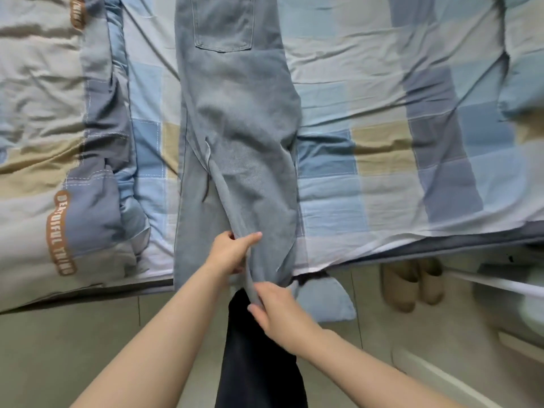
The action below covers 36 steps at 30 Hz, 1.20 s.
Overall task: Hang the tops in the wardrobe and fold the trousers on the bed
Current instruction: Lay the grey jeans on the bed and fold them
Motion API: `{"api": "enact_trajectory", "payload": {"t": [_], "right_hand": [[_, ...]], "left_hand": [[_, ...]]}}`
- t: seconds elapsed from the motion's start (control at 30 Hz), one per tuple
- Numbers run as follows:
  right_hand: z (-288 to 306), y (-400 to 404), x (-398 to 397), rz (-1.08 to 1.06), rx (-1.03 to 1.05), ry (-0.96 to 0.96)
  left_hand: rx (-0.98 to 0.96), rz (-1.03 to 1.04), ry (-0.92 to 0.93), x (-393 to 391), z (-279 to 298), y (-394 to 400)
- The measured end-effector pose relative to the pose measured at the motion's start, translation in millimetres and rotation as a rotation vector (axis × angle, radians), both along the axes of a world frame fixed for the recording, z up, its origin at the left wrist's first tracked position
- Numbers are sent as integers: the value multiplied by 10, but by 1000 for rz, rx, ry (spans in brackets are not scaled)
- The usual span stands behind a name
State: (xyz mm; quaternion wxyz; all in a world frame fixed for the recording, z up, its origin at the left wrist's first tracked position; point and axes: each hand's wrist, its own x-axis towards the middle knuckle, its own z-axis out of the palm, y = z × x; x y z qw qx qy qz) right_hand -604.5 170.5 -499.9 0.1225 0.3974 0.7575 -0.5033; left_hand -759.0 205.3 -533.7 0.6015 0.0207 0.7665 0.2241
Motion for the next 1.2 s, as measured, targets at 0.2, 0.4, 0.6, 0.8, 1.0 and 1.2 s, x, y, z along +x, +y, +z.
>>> {"api": "enact_trajectory", "payload": {"t": [0.2,0.4,0.6,0.8,1.0,1.2], "right_hand": [[114,-220,-120,-138,-280,-29],[-622,501,126,-771,-89,-295],[-916,507,-17,-865,-66,-260],[-844,356,-55,-881,-167,-101],[-758,264,417,-878,-55,-98],[-1004,319,488,-672,-40,-270]], "left_hand": [[-57,32,168,-298,-89,-865],[27,-17,283,-833,-413,-1334],[54,-61,186,-885,-742,-1515],[112,37,-11,-818,-576,-1539],[76,-152,-5,-992,-533,-1604],[68,-594,617,-796,-575,-1471]]}}
